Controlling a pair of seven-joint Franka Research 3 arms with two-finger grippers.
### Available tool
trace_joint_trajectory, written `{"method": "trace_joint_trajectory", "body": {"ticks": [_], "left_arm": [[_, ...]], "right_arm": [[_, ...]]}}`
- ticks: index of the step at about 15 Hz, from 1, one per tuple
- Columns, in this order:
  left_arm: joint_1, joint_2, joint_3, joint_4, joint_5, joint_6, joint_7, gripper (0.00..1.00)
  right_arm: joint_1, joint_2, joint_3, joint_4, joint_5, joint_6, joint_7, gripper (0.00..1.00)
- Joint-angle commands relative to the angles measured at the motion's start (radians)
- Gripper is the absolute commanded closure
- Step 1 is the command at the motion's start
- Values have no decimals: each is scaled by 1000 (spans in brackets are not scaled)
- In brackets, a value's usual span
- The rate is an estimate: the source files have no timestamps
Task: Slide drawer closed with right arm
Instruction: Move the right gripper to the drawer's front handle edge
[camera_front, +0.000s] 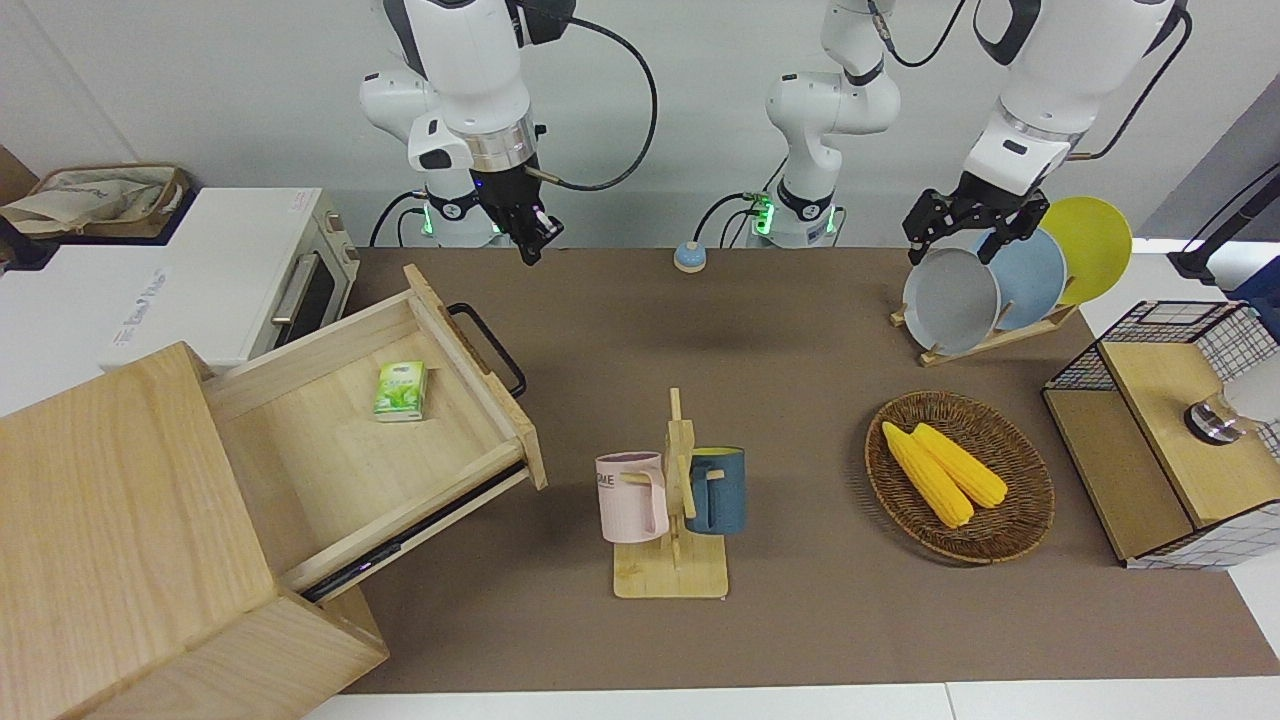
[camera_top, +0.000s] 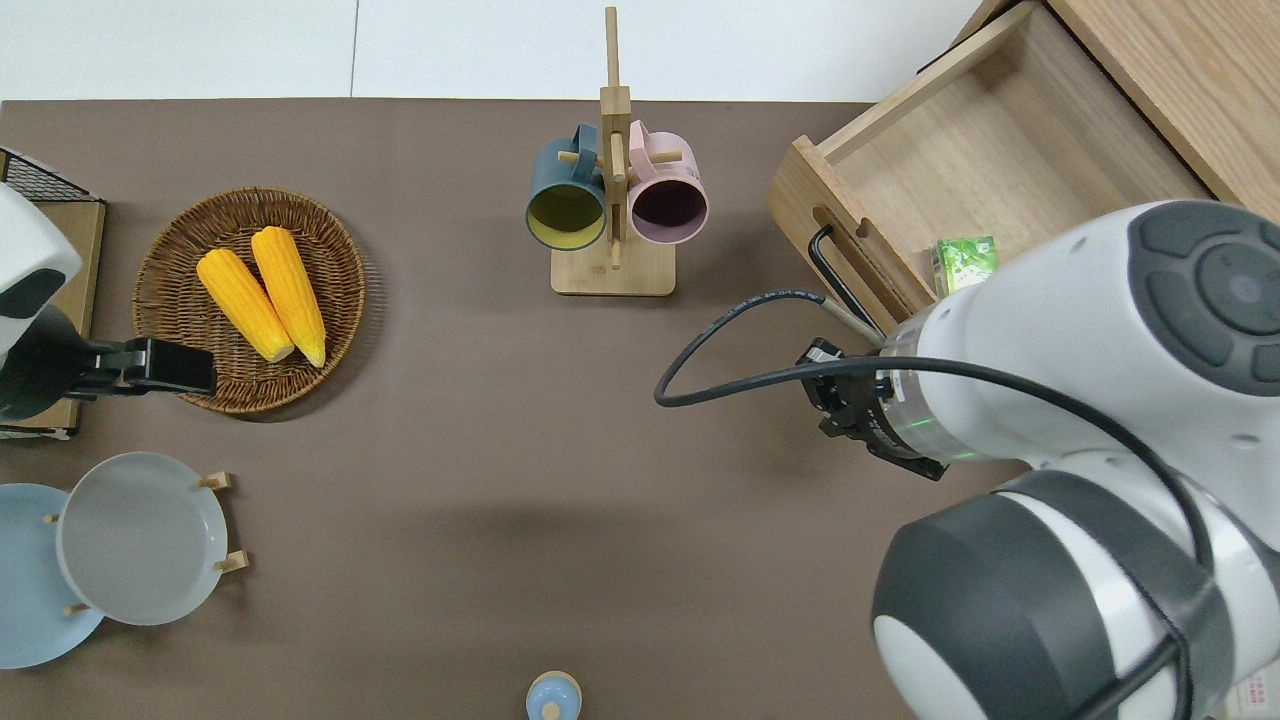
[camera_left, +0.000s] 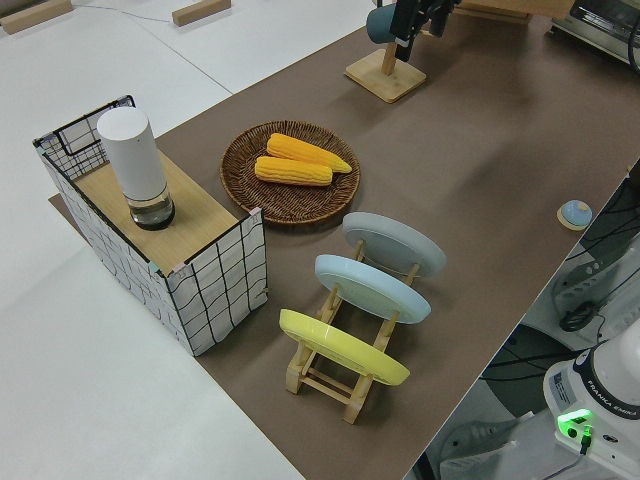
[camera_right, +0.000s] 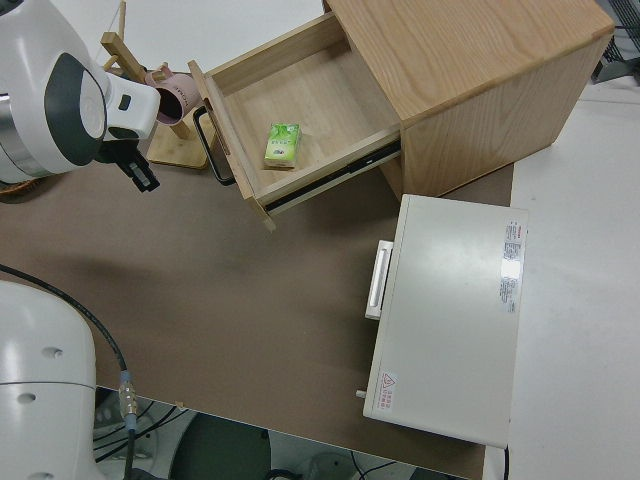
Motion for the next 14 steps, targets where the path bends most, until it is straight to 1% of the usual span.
{"method": "trace_joint_trajectory", "body": {"ticks": [1,3,6,7,9,12,14], "left_arm": [[-4,-8,4,4,13,-14,1,2],[-4,-8,4,2,13,-14,1,5],[-4,-8,4,2,13,-14,1,2],[-4,-8,4,2,13,-14,1,5],[-4,-8,4,2,13,-14,1,2],[-4,-8,4,2,13,-14,1,5],[-4,-8,4,2,13,-14,1,2]], "right_arm": [[22,-2,-16,-38,9,50,48,1000],[42,6,-18,-50,1,62,68,1000],[47,20,-18,-58,-5,82,81,1000],[59,27,-25,-58,-6,86,82,1000],[88,46,-57,-56,-16,87,84,1000],[100,79,-64,-54,-51,95,100,1000],[116,116,-70,-53,-71,133,116,1000]]}}
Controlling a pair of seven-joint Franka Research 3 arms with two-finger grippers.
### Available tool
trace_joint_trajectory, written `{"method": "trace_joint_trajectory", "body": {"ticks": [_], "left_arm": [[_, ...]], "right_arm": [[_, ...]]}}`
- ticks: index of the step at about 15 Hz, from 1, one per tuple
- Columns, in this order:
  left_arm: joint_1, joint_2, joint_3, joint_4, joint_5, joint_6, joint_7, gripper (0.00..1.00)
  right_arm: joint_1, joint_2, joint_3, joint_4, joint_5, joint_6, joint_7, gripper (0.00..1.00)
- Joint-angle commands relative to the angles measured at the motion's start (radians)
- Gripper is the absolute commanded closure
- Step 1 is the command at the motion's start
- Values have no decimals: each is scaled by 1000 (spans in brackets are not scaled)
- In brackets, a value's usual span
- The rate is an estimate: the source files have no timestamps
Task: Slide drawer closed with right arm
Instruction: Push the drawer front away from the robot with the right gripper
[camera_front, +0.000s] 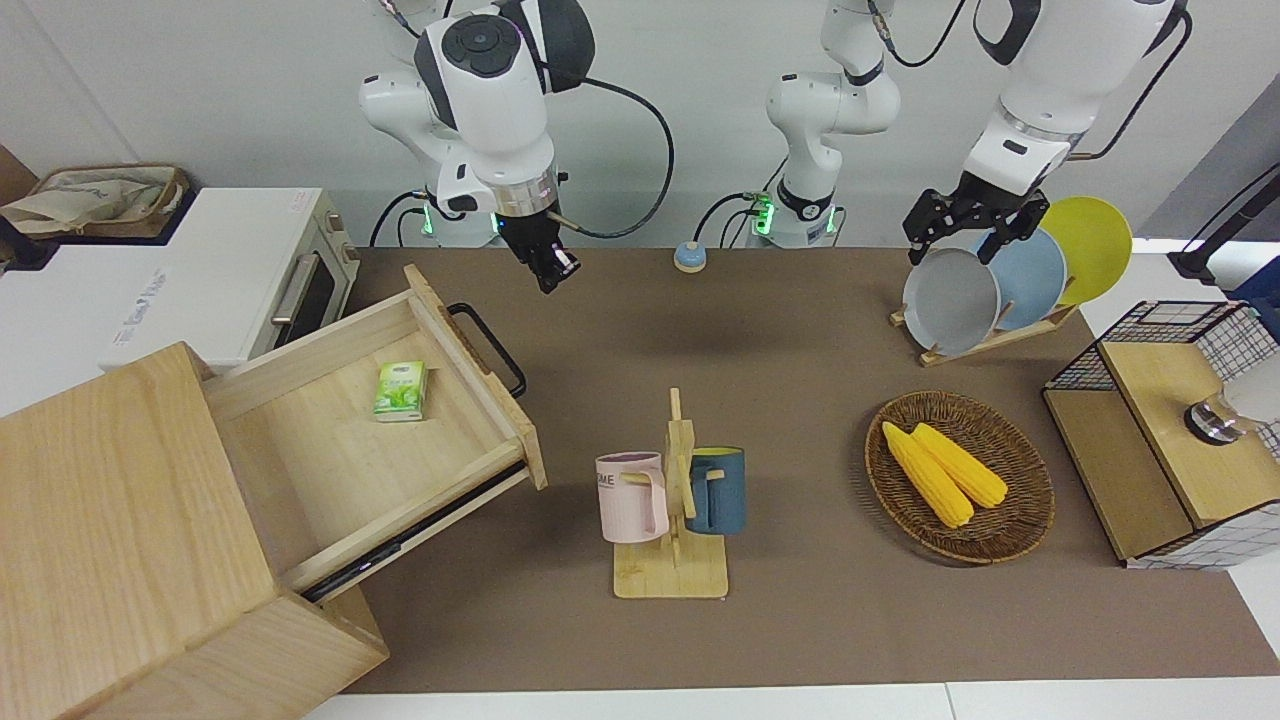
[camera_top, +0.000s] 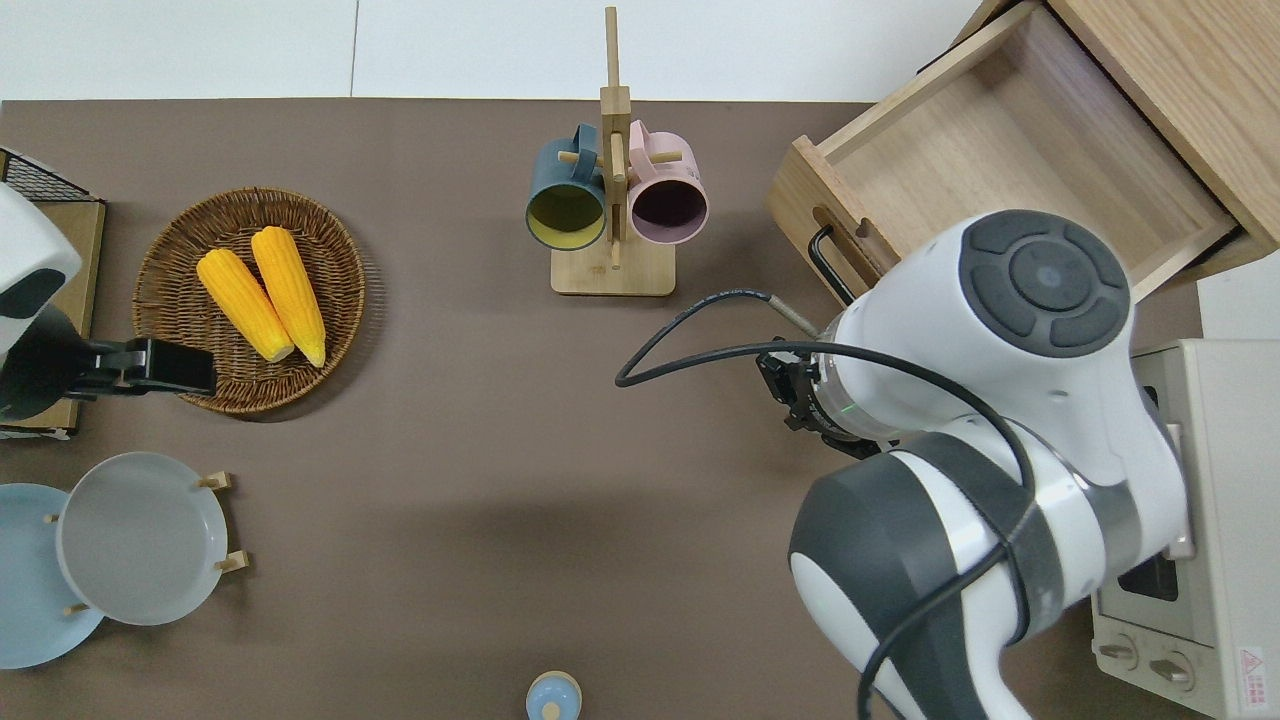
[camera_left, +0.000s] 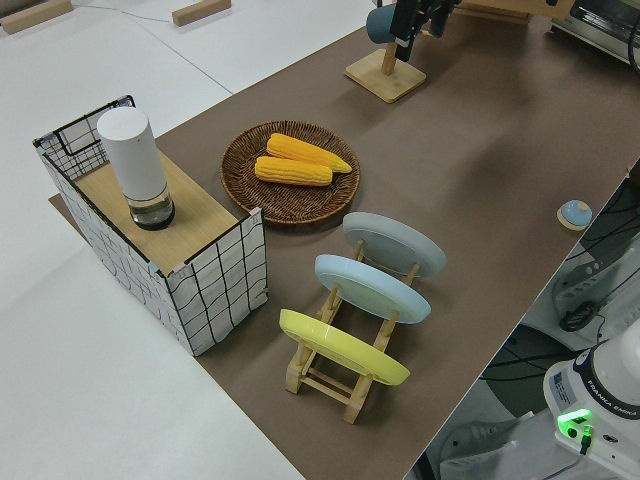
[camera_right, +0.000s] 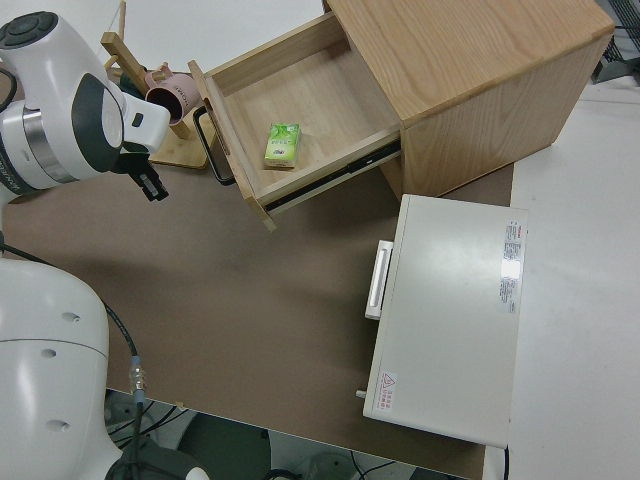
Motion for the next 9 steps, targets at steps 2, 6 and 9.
{"method": "trace_joint_trajectory", "body": {"ticks": [2,6,9], "left_arm": [[-4,-8,4,2,13,-14,1,5],[-4,-8,4,4,13,-14,1,2],[-4,-8,4,2,13,-14,1,2]], "right_arm": [[28,55,-14,-1,-50,56,43,1000],[48,76,-47,5,-54,73,48,1000],[47,84,-58,7,-62,76,48,1000]]}}
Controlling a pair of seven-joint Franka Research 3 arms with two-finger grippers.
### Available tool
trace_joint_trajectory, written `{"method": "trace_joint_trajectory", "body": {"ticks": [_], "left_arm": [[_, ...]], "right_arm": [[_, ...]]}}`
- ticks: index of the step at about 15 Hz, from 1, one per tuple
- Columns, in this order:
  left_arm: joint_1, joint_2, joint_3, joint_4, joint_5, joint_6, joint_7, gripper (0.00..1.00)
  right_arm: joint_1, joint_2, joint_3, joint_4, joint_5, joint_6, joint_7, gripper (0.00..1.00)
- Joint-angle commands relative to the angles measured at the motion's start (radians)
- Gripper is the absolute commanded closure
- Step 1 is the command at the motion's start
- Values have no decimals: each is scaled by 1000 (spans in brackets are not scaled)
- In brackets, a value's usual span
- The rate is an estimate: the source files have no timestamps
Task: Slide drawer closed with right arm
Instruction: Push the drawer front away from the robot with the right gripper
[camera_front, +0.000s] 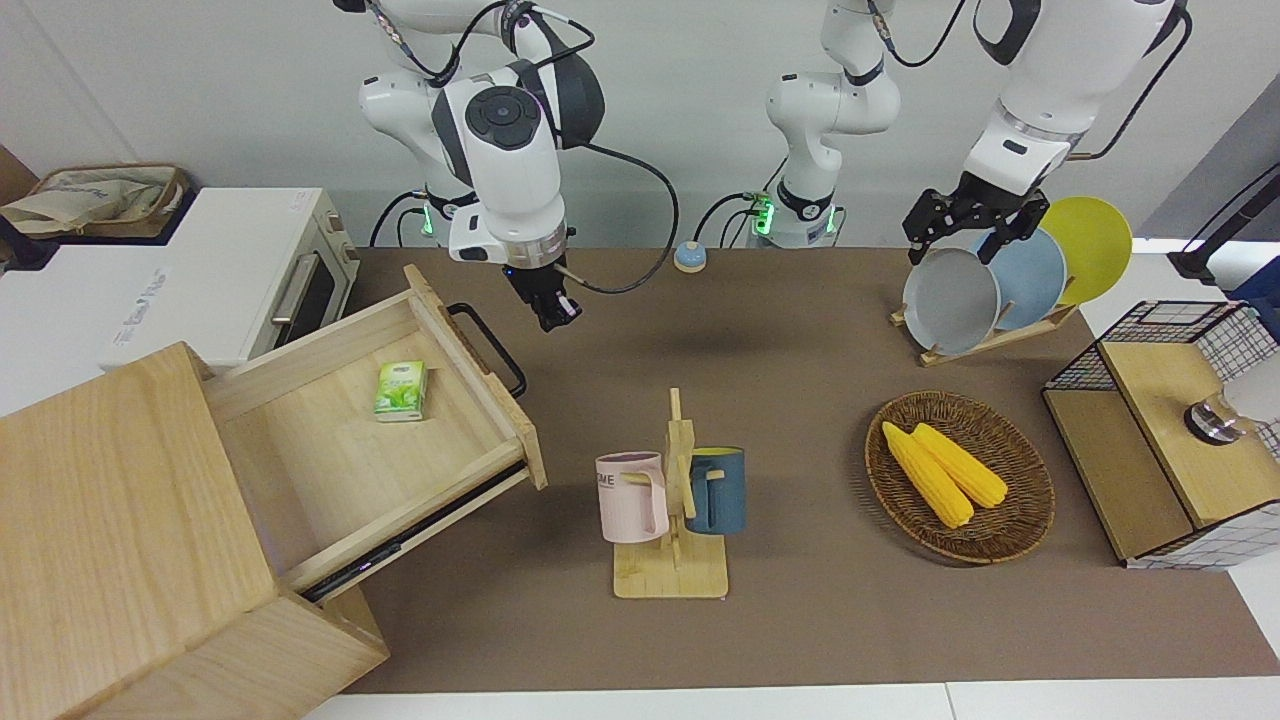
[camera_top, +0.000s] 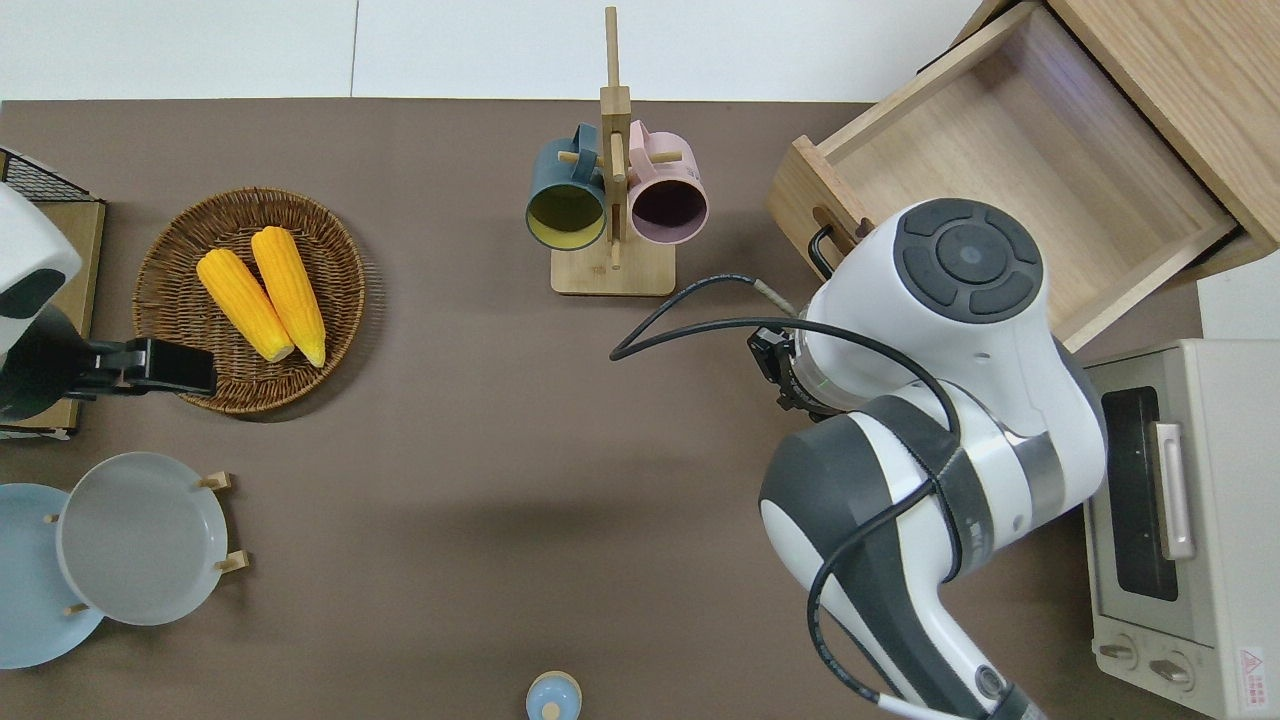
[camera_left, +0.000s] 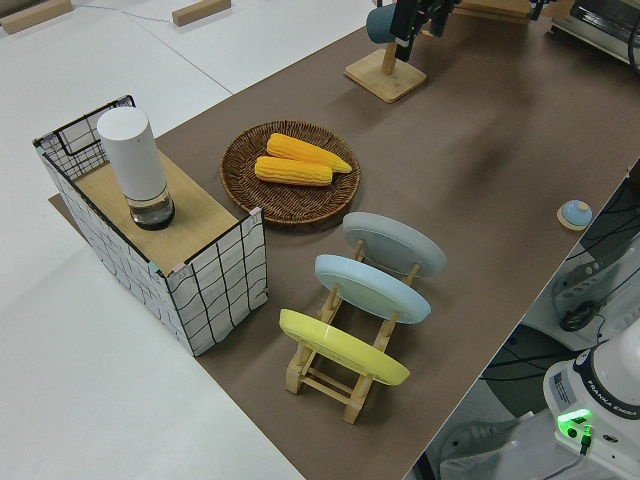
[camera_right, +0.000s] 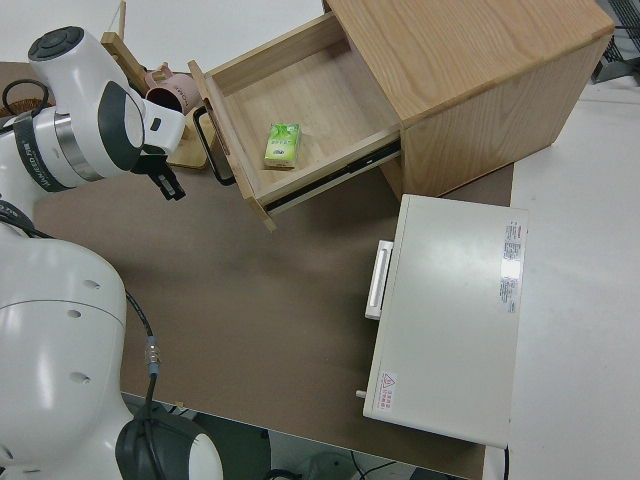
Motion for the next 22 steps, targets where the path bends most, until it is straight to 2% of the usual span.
{"method": "trace_joint_trajectory", "body": {"ticks": [1,8,22], "left_arm": [[-4,-8,2,2,13,-14,1,2],[-4,-8,4,4,13,-14,1,2],[-4,-8,2,2,13,-14,1,5]], "right_arm": [[11,14,-28,13,-23,19,23,1000],[8,36,-82,21,-20,81,22,1000],[-9,74,-93,21,-44,156,18,1000]]}}
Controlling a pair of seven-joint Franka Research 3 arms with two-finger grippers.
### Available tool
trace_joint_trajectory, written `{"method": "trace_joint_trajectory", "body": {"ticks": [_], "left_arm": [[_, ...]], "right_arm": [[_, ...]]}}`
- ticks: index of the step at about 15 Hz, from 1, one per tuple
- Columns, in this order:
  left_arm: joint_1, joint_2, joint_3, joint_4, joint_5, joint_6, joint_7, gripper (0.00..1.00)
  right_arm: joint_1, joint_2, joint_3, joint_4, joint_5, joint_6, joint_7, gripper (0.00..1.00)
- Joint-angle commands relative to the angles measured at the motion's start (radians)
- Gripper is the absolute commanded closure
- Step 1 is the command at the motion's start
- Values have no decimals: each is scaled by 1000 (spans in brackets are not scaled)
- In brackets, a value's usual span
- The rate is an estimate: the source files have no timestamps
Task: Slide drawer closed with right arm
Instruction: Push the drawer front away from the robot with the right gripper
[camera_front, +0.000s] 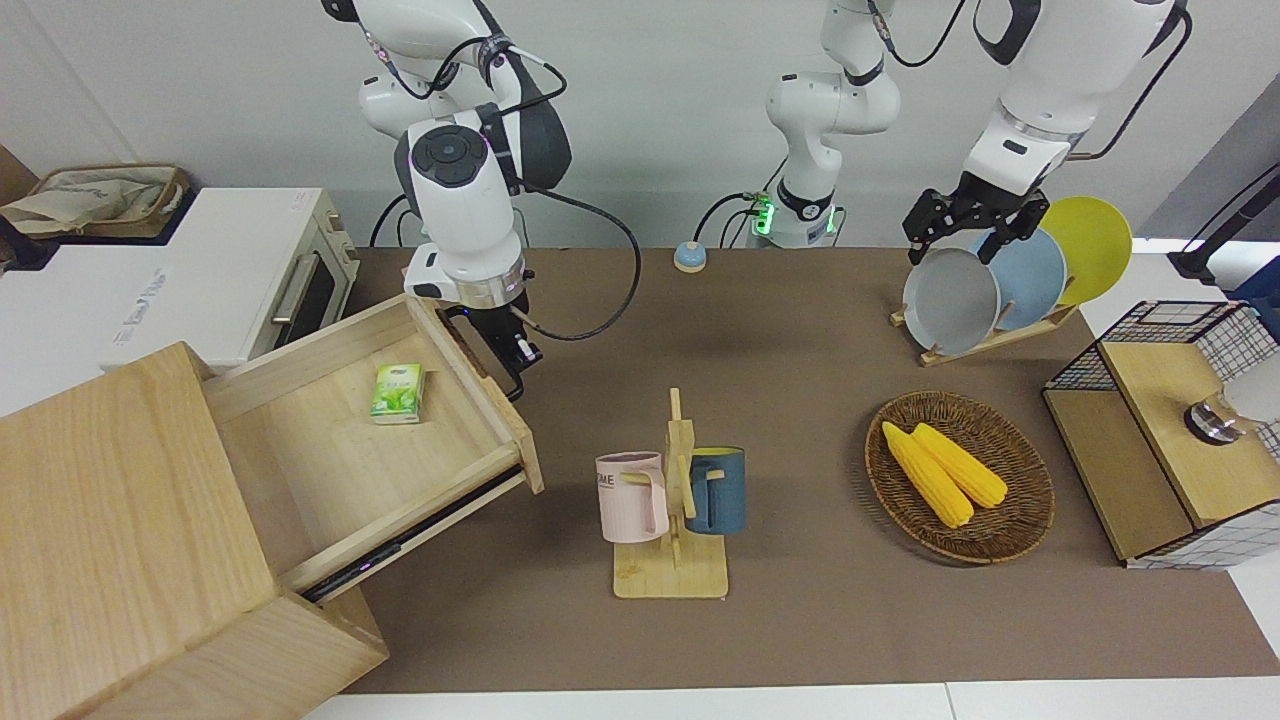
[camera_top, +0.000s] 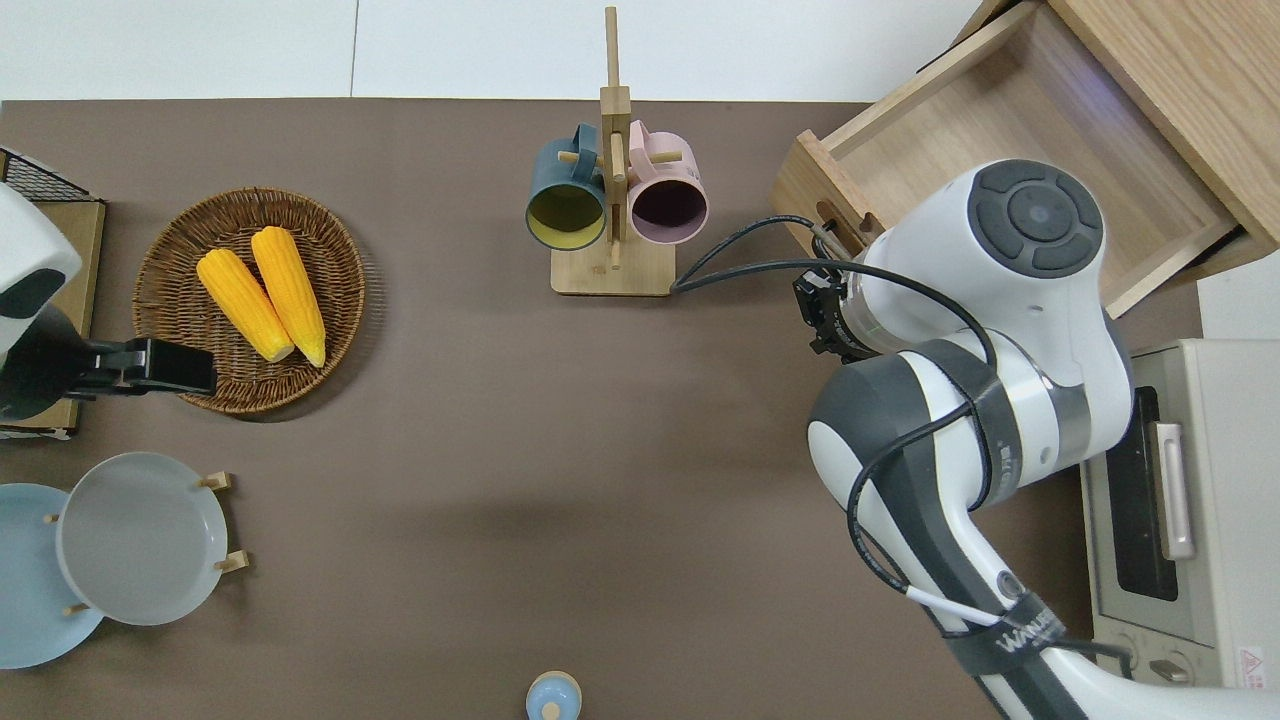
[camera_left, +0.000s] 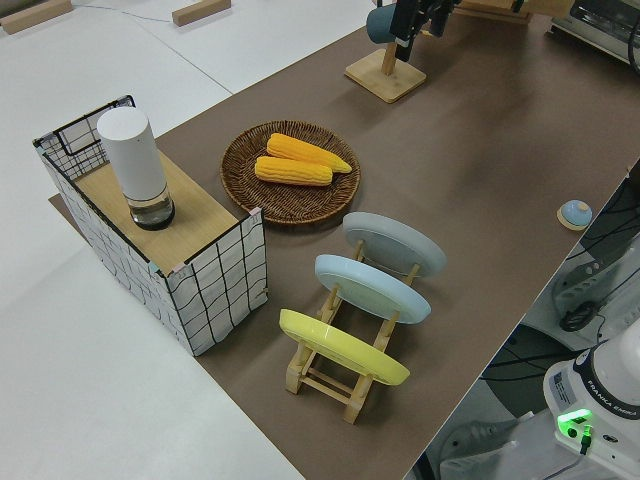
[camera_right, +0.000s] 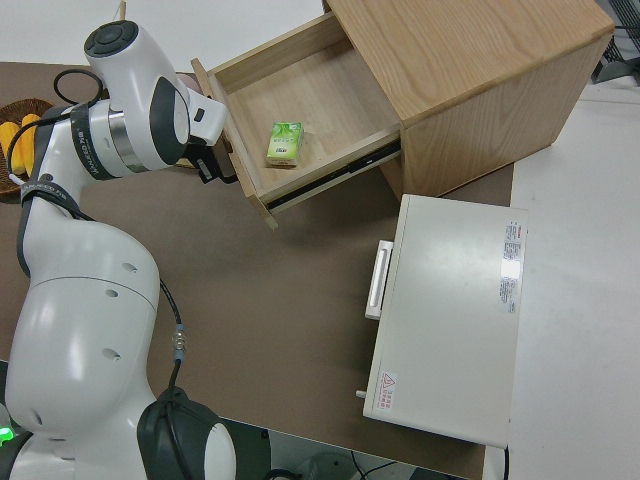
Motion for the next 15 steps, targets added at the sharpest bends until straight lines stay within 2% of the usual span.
{"method": "trace_joint_trajectory", "body": {"ticks": [1,4,7,12,15], "left_arm": [[-4,-8,4,2,13,-14,1,2],[-4,-8,4,2,13,-14,1,2],[-4,-8,4,2,13,-14,1,5],[-4,-8,4,2,13,-14,1,2],[-4,-8,4,2,13,-14,1,5]], "right_arm": [[-12,20,0,15,-44,21,14,1000],[-13,26,-10,20,-59,21,11,1000],[-21,43,-16,49,-68,21,8,1000],[-35,52,-33,54,-78,21,-32,1000],[-55,69,-43,80,-78,19,-62,1000]]}}
